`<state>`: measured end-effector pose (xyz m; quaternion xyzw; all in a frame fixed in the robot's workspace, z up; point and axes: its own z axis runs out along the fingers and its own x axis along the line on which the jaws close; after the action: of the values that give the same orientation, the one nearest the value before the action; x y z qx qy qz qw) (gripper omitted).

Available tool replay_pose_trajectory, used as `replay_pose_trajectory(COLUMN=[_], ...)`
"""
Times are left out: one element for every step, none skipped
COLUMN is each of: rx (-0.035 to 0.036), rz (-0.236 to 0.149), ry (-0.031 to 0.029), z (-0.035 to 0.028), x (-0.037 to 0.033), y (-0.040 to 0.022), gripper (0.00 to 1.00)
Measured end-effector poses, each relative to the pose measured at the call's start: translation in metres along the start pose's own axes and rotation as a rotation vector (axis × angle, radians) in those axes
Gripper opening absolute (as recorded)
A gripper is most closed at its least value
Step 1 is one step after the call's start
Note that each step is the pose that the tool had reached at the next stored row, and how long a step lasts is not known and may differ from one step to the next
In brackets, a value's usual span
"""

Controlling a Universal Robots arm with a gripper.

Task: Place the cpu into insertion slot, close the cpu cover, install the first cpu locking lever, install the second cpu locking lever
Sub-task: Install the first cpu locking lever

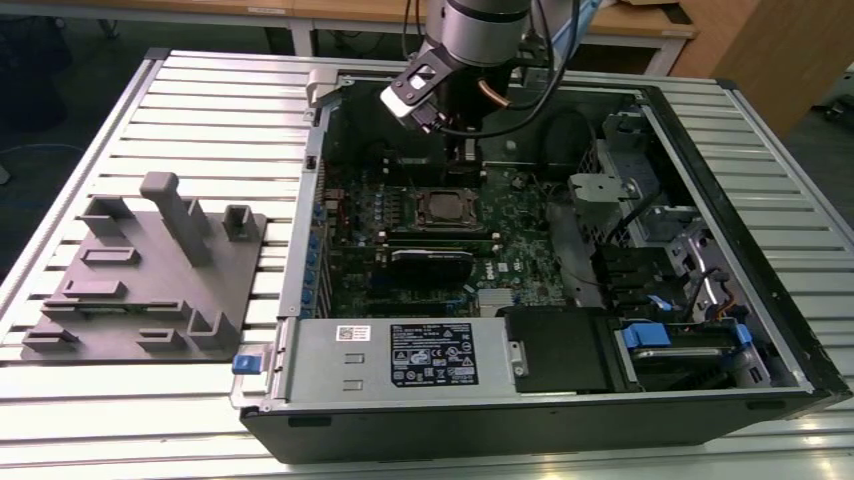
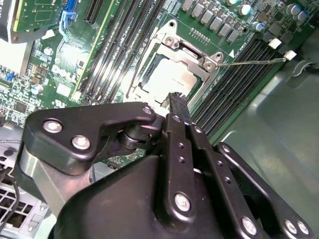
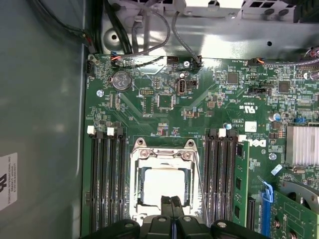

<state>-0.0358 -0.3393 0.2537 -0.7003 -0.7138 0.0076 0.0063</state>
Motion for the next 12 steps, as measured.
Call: replay_pose_trajectory(rx=[0.0, 0.0, 0.0, -0.0001, -0.0001, -0.0001, -0.0001, -0.0001, -0.0002, -0.0002, -0.0002, -0.0003], rz=[-0.006, -0.014, -0.023, -0.034, -0.047, -0.061, -0.077, -0.093, -0.109, -0.127, -0.144, -0.16], ry=[-0.0001, -0.0003, -0.0005, -0.0007, -0.0009, -0.0012, -0.0015, -0.0018, -0.0021, -0.0025, -0.0028, -0.003], z=[0.0, 0.0, 0.0, 0.0, 0.0, 0.0, 0.0, 0.0, 0.0, 0.0, 0.0, 0.0], x=[0.0, 0.0, 0.0, 0.0, 0.0, 0.0, 0.0, 0.0, 0.0, 0.0, 0.0, 0.0], y=[0.0, 0.0, 0.0, 0.0, 0.0, 0.0, -0.0001, -0.0001, -0.0001, -0.0001, -0.0001, -0.0001], gripper=[0.11, 0.11, 0.11, 0.11, 0.11, 0.11, 0.11, 0.11, 0.11, 0.11, 0.11, 0.11])
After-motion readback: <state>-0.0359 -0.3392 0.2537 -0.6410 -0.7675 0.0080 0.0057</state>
